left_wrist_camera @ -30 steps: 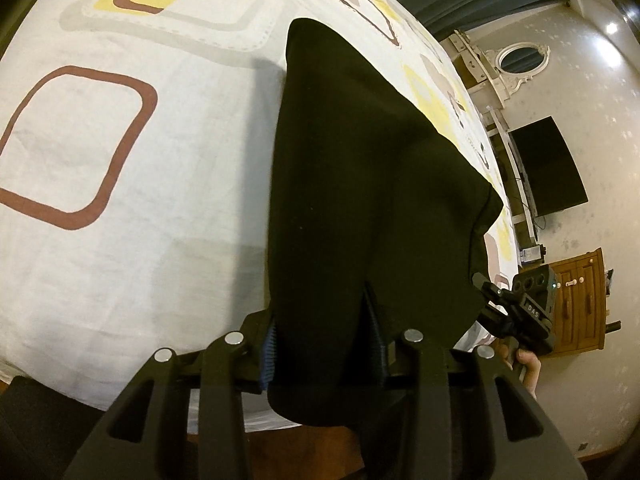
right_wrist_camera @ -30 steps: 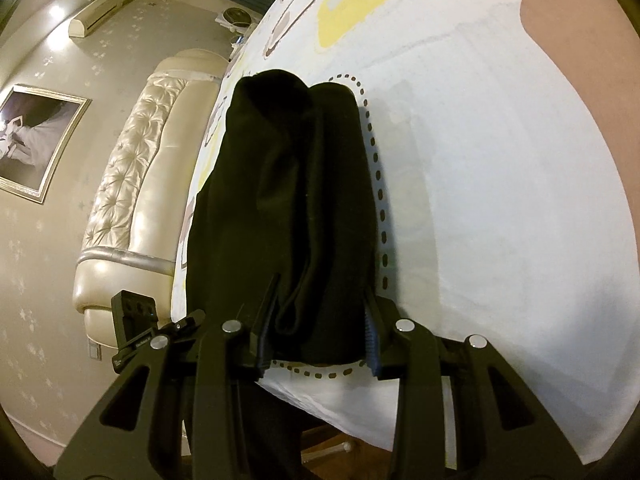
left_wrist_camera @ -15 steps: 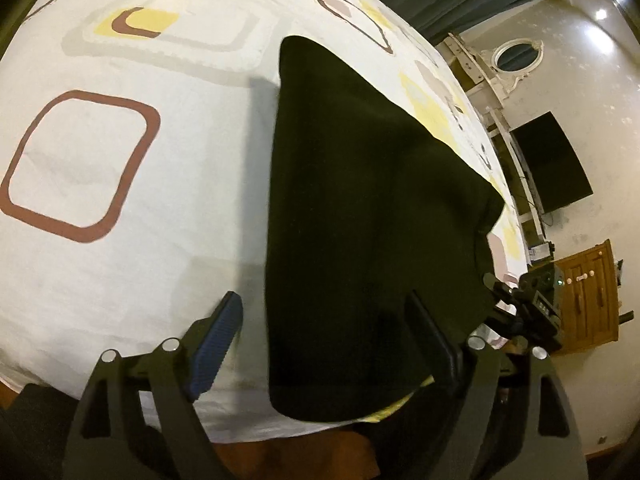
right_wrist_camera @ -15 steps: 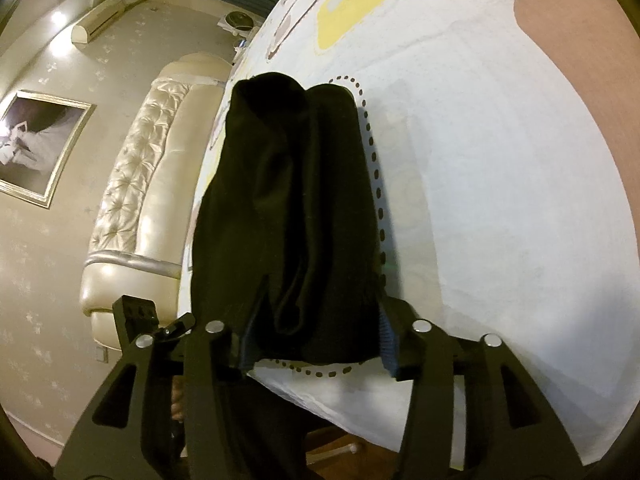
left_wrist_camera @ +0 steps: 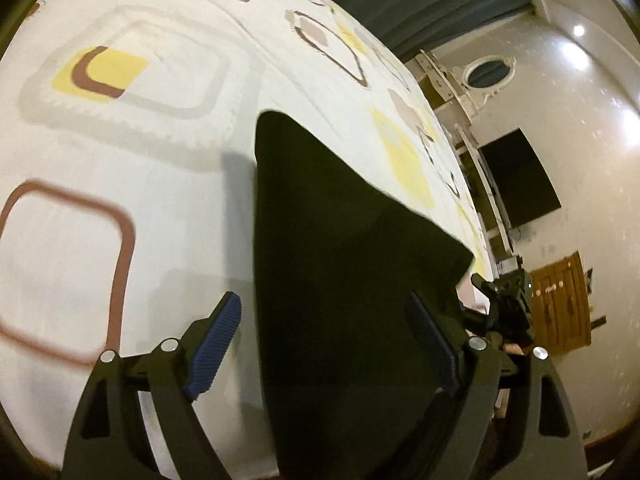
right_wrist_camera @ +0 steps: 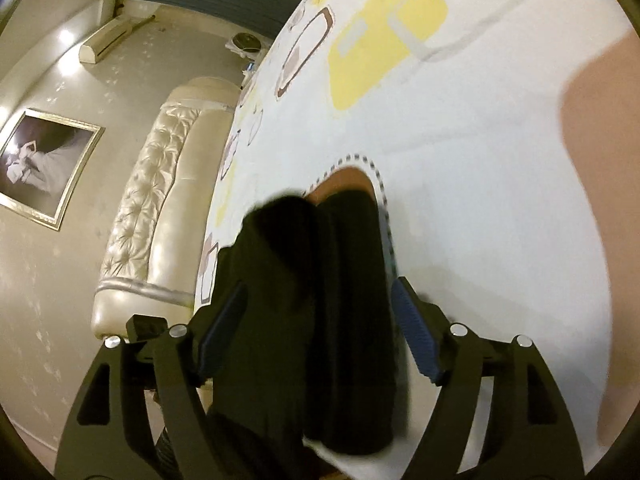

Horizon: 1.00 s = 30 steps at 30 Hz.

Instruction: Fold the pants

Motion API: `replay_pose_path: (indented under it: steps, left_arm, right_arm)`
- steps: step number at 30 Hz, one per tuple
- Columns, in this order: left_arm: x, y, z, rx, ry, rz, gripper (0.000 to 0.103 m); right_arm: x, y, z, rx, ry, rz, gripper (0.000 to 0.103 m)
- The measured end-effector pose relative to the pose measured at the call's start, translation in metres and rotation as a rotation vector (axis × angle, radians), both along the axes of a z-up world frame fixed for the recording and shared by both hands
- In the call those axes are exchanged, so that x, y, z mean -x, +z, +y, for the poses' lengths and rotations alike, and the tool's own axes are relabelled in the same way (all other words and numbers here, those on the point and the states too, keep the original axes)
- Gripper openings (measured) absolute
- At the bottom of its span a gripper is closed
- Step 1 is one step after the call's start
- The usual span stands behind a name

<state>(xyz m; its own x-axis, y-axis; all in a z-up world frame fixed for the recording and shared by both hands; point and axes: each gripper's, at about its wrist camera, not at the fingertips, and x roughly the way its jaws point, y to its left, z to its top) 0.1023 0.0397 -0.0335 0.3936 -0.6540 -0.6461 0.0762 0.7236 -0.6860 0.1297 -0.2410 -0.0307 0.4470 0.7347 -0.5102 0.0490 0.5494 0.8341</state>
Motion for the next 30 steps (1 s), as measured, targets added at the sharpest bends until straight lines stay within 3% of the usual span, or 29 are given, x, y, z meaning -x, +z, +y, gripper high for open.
replay_pose_path:
  steps: [8, 9, 10, 12, 15, 20, 30]
  left_arm:
    - [-0.052, -0.027, -0.007, 0.052, -0.005, 0.05, 0.083]
    - [-0.053, -0.028, -0.008, 0.047, -0.012, 0.048, 0.081]
    - [-0.055, -0.028, -0.01, 0.037, -0.015, 0.044, 0.075]
    - [-0.058, -0.03, -0.015, 0.005, -0.041, 0.05, 0.049]
    - [-0.056, -0.03, -0.017, -0.048, -0.052, 0.034, 0.04]
    - [-0.053, -0.021, -0.025, -0.15, -0.07, -0.022, 0.031]
    - [-0.055, 0.004, -0.035, -0.307, -0.073, -0.116, 0.025]
  right_arm:
    - [-0.042, -0.012, 0.017, -0.002, 0.046, 0.012, 0.076]
    - [-0.045, -0.013, 0.018, -0.005, 0.057, 0.011, 0.075]
    - [-0.046, -0.014, 0.02, 0.007, 0.066, 0.008, 0.067]
    - [-0.048, -0.018, 0.022, 0.042, 0.081, 0.016, 0.052]
    - [-0.047, -0.023, 0.018, 0.043, 0.091, 0.019, 0.039]
    - [-0.041, -0.017, 0.019, 0.055, 0.08, -0.007, 0.029]
    - [-0.04, 0.003, 0.024, 0.072, 0.069, -0.082, 0.026]
